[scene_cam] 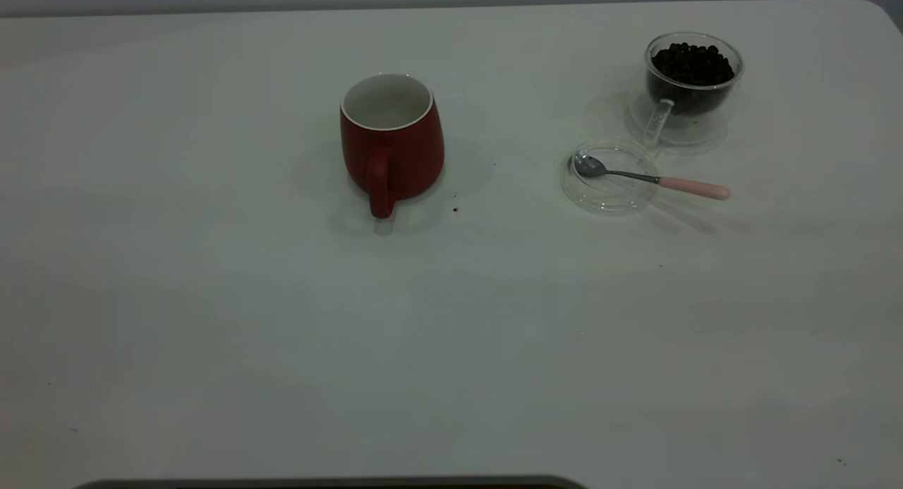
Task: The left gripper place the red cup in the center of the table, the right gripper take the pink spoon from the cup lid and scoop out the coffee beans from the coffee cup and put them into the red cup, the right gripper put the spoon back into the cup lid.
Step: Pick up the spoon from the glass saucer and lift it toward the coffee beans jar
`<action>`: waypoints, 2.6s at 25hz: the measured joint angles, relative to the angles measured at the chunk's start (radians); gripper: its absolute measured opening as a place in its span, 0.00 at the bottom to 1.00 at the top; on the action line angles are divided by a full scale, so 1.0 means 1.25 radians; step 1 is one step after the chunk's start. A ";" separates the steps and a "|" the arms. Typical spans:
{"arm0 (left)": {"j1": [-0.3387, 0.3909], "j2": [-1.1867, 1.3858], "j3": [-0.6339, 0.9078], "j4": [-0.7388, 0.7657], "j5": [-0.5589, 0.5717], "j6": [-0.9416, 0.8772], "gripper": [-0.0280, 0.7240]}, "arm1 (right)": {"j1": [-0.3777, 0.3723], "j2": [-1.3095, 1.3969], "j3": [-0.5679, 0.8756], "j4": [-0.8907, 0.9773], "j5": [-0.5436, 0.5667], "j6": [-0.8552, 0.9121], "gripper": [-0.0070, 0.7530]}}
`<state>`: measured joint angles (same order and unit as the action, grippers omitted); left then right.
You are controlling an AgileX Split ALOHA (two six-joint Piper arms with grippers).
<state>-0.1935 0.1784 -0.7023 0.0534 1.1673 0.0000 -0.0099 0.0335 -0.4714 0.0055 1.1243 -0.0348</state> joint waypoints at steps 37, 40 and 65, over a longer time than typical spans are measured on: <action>0.094 -0.158 0.172 -0.028 -0.028 0.000 0.79 | 0.000 0.000 0.000 0.000 0.001 0.000 0.78; 0.094 -0.158 0.172 -0.028 -0.028 0.000 0.79 | 0.000 0.000 0.000 0.000 0.001 0.000 0.78; 0.094 -0.158 0.172 -0.028 -0.028 0.000 0.79 | 0.000 0.421 -0.221 0.132 -0.129 -0.019 0.93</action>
<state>-0.0757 -0.0185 -0.4873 0.0185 1.1328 0.0000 -0.0099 0.5592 -0.7477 0.1711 0.9629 -0.0590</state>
